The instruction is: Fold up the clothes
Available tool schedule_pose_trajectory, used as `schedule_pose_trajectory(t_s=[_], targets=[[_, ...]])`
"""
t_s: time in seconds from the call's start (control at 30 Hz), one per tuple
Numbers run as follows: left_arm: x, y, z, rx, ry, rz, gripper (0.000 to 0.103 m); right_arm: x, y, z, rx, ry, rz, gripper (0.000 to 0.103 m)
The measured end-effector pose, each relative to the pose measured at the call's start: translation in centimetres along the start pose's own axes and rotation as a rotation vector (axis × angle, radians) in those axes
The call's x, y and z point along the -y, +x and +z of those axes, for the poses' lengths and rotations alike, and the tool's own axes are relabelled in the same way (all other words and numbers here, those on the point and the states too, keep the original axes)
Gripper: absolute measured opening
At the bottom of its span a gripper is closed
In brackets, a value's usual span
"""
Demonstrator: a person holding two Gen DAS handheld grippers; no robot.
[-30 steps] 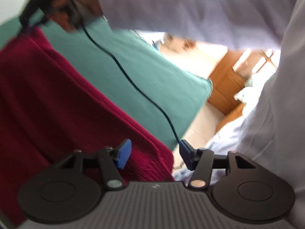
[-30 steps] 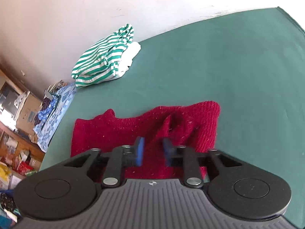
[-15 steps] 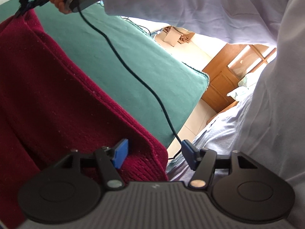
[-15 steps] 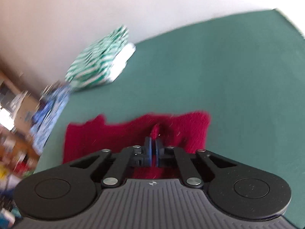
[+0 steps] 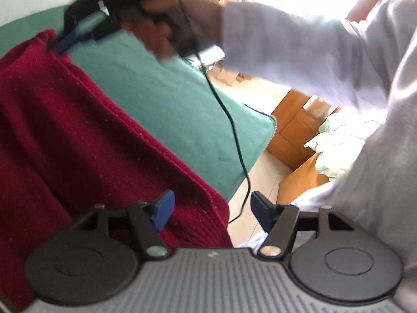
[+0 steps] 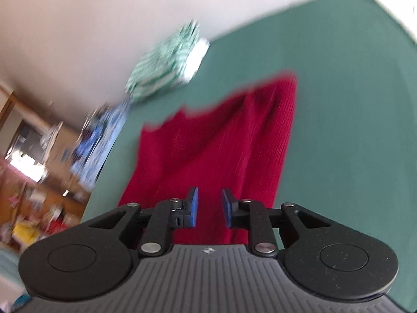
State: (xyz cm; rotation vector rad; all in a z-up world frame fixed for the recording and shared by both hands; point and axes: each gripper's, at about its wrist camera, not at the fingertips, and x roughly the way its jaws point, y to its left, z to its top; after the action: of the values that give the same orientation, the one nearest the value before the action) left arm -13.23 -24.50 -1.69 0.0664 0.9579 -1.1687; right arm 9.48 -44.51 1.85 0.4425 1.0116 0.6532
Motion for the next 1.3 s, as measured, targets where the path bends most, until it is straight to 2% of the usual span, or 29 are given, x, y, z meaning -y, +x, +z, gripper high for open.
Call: schedule_pose_trajectory(t_s=[0.03,0.07,0.1,0.17,0.23,0.3,0.37,0.43,0.53,0.6,0.63,0.67,0.7,0.73,0.77,0.83,0.87,0.93,0.97,1.0,1.03,1.07,1.13,1.23,1.3], targets=[[0.0,-0.1,-0.3,0.006,0.005,-0.012,0.073,-0.2,0.2,-1.1,-0.008,0.001,-0.035,0.017],[0.1,0.1,-0.6,0.004,0.01,-0.032,0.073,0.0,0.3,-1.8,0.015,-0.002,-0.1,0.004],[0.2,0.0,-0.9,0.005,0.02,-0.041,0.073,0.2,0.3,-2.5,0.04,-0.002,-0.156,0.0],[0.7,-0.8,-1.8,0.02,0.055,-0.028,0.072,0.1,-0.1,-3.0,0.09,0.048,-0.193,0.0],[1.1,-1.6,-2.7,0.035,0.089,-0.014,0.072,-2.5,-1.0,-3.3,0.14,0.035,-0.267,0.011],[1.4,-2.8,-3.7,0.056,0.106,0.002,0.075,-6.0,-1.9,-4.0,0.145,-0.039,-0.168,0.013],[0.6,-5.9,-5.4,0.104,0.053,0.032,0.076,-9.2,-1.7,-5.0,0.094,-0.087,-0.116,0.026],[-0.2,-9.1,-7.5,0.148,-0.01,0.071,0.076,-11.2,-1.1,-7.0,0.026,-0.121,-0.091,0.034],[-1.5,-13.1,-10.8,0.182,-0.111,0.138,0.076,-12.2,0.1,-10.0,-0.088,-0.114,-0.045,0.034],[-1.9,-14.5,-12.2,0.187,-0.158,0.177,0.076,-11.8,0.9,-11.8,-0.145,-0.092,-0.073,0.034],[-2.0,-14.7,-12.6,0.193,-0.171,0.19,0.075,-11.8,0.8,-12.3,-0.137,-0.096,-0.1,0.031],[-1.7,-14.7,-12.6,0.203,-0.171,0.192,0.075,-11.7,0.7,-12.8,-0.129,-0.1,-0.128,0.014],[-1.5,-14.6,-12.6,0.212,-0.172,0.195,0.075,-11.7,0.5,-13.3,-0.121,-0.104,-0.156,0.012],[-1.1,-14.3,-12.4,0.222,-0.164,0.198,0.075,-11.7,0.4,-13.8,-0.113,-0.102,-0.175,0.02],[-0.6,-13.8,-11.9,0.23,-0.145,0.201,0.076,-12.0,0.3,-13.9,-0.107,-0.079,-0.142,0.025],[0.2,-12.4,-11.3,0.231,-0.114,0.203,0.079,-13.0,0.1,-14.7,-0.092,-0.087,-0.026,0.025],[0.5,-11.5,-11.0,0.223,-0.103,0.205,0.079,-13.4,0.4,-15.2,-0.103,-0.094,0.002,0.028],[0.7,-9.1,-10.6,0.175,-0.104,0.218,0.079,-13.3,1.4,-16.4,-0.157,-0.104,-0.001,0.029],[0.7,-8.2,-10.7,0.145,-0.108,0.242,0.077,-12.7,1.2,-17.0,-0.145,-0.094,0.001,0.022],[1.1,-7.9,-10.9,0.14,-0.093,0.265,0.078,-12.0,0.9,-17.6,-0.133,-0.082,0.001,0.022],[1.8,-7.8,-11.0,0.142,-0.077,0.276,0.082,-11.5,0.0,-17.8,-0.125,-0.062,-0.01,0.023],[2.3,-7.7,-11.1,0.128,-0.078,0.272,0.085,-11.1,-0.9,-18.2,-0.115,-0.048,-0.024,0.031],[3.2,-7.5,-11.4,0.101,-0.096,0.284,0.085,-10.6,-3.6,-19.4,-0.085,-0.08,-0.066,0.031],[4.5,-7.5,-12.8,0.083,-0.161,0.292,0.085,-8.7,-7.6,-21.7,-0.061,-0.015,0.017,0.033],[5.1,-7.2,-14.4,0.079,-0.191,0.351,0.085,-7.7,-9.3,-23.1,-0.049,-0.008,0.005,0.037]])
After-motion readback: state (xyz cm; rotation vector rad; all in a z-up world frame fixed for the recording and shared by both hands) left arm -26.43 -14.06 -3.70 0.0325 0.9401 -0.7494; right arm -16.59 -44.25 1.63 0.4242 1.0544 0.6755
